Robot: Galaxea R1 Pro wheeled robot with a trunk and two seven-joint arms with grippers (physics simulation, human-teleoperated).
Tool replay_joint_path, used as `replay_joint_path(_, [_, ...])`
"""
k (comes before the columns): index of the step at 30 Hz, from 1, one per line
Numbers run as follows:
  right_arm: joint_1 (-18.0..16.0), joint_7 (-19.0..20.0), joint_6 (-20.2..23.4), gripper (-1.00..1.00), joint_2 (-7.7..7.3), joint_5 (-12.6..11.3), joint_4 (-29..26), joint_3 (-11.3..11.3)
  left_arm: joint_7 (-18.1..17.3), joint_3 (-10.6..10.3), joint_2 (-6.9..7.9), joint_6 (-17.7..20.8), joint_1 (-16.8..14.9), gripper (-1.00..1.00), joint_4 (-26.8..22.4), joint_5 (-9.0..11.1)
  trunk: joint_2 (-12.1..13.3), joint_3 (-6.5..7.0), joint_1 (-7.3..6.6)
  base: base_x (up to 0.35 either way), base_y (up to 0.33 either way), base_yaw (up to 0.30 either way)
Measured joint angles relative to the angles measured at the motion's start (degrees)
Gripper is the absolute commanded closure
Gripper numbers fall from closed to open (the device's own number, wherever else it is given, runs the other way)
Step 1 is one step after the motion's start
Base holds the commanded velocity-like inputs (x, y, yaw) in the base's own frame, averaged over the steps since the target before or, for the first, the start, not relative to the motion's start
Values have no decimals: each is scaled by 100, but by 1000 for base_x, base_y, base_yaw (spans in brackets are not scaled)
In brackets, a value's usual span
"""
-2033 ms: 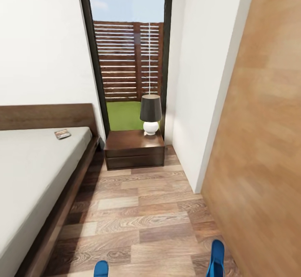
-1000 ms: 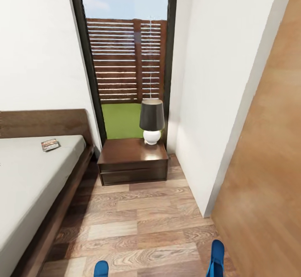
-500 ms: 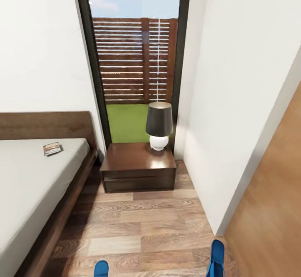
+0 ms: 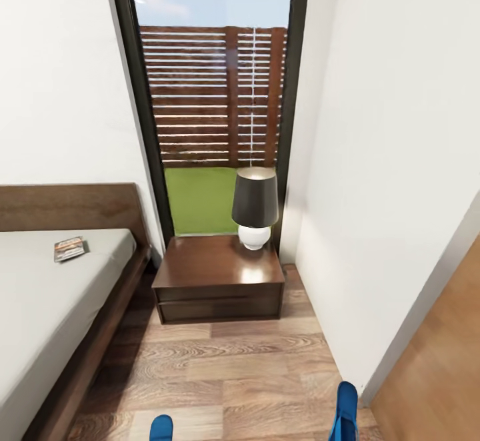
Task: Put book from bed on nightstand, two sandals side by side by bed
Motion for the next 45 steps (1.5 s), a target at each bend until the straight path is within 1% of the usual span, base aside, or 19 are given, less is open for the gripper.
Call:
replay_joint_path(13, [0, 0, 0, 100, 0, 0, 0, 1, 0, -1, 0, 0, 1, 100, 0, -1, 0, 0, 0, 314, 0, 0])
replay_joint_path(18, [-1, 0, 0, 100, 0, -2, 0, -3, 0, 2, 0, -1, 0, 100, -1, 1, 0, 0, 3, 60, 0, 48])
replay_joint_path(35, [-1, -1, 0, 100, 1, 0, 1, 1, 0, -6, -8, -1, -1, 100, -2, 2, 0, 0, 3, 2, -1, 278])
replay_joint_path(45, [-2, -1, 1, 100, 1, -1, 1, -3, 0, -7, -8, 2, 1, 100, -2, 1, 0, 0, 3, 0, -82, 292])
